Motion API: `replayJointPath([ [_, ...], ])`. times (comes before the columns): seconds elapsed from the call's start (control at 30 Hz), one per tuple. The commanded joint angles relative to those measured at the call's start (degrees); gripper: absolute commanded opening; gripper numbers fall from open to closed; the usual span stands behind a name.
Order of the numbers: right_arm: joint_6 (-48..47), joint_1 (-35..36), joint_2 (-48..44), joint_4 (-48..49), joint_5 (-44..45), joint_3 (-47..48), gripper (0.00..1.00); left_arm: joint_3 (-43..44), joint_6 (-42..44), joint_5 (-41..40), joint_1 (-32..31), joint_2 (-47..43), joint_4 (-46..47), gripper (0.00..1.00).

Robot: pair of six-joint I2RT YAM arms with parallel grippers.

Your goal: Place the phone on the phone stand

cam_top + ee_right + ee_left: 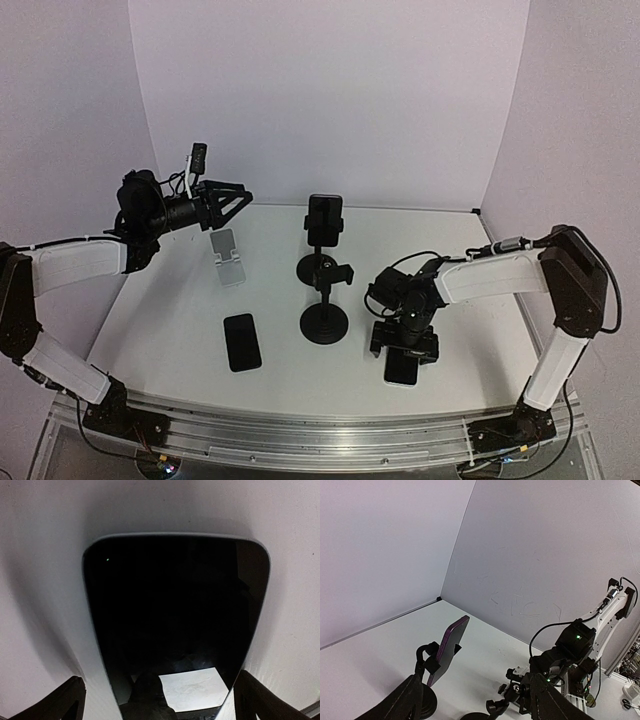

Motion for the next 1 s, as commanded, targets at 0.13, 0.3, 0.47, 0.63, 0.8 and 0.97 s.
replayJointPath([
  [0.13, -0.7, 0.7, 2.6, 3.8, -1.9, -3.4, 0.89, 0.9, 1.1, -0.8, -0.3, -0.5, 1.8, 0.72],
  [0.3, -1.3, 0.7, 3.2, 5.8, -2.0, -4.5, 0.70, 1.4, 2.3, -1.1, -0.3, -0.3, 1.5, 0.72],
  [0.47, -2.3, 0.8, 3.2, 5.9, -0.6, -4.3, 0.56, 1.8, 3.0, -1.3, -0.3, 0.2, 1.5, 0.72],
  [0.63, -3.9, 1.3, -0.4, 5.9, 3.6, -2.7, 0.49, 1.6, 3.9, -0.2, -0.3, 0.2, 1.9, 0.72],
  [0.8, -4.9, 2.0, -7.6, 6.1, 12.2, -2.2, 0.44, 1.8, 4.1, 0.8, -0.4, 0.3, 2.1, 0.71],
  [0.97, -6.5, 2.4, -15.4, 6.9, 20.2, -2.1, 0.44, 1.8, 5.3, 1.7, -1.3, -0.1, 2.3, 0.70],
])
